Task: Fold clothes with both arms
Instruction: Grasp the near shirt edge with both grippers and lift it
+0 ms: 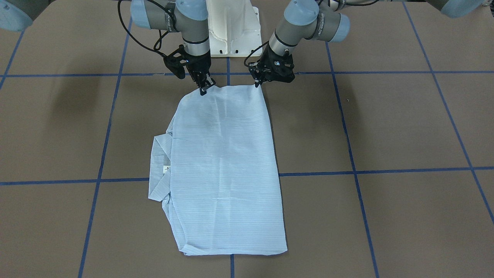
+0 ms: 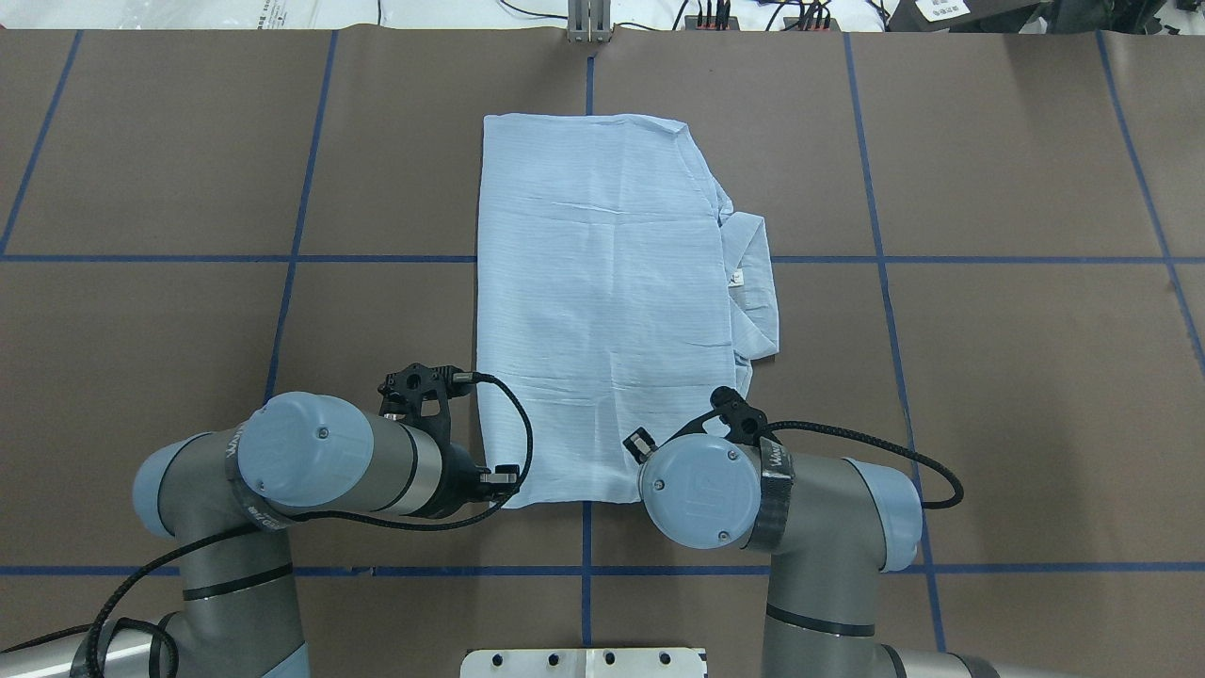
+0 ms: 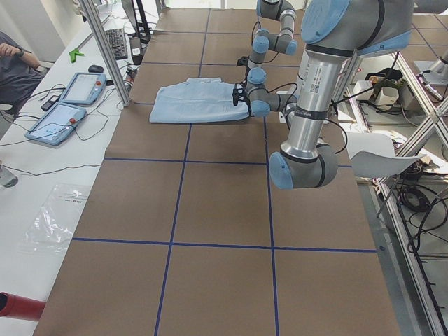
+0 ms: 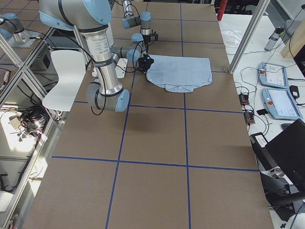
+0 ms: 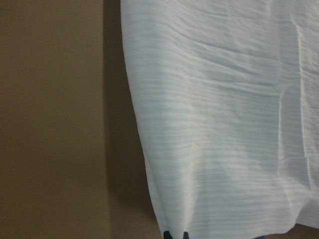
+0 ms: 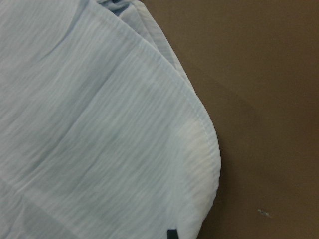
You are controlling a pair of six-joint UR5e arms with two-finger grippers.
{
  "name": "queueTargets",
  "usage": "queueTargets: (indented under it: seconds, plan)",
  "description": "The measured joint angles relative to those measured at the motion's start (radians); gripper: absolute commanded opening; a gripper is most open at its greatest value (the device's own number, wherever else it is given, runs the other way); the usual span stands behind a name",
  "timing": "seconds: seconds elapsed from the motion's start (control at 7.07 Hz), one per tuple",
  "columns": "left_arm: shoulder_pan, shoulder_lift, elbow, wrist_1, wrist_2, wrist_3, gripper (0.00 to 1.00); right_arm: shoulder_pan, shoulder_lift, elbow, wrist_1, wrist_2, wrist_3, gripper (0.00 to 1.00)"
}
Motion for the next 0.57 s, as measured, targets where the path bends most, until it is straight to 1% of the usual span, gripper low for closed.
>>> queueTargets:
  seconds: [0.28,0.42,0.57]
  plan:
    - [-0.001,0.001,-0.017,0.000,-0.008,0.001,0.00,0.001,-0.006,0.030,-0.008,0.004,-0.006,0.00]
    - [-0.002,0.007,-0.043,0.001,-0.009,0.001,0.00,0.000,-0.013,0.067,-0.028,0.005,-0.006,0.00]
    - [-0.002,0.011,-0.070,0.002,-0.009,0.000,0.00,-0.007,-0.016,0.127,-0.078,0.006,-0.006,0.00]
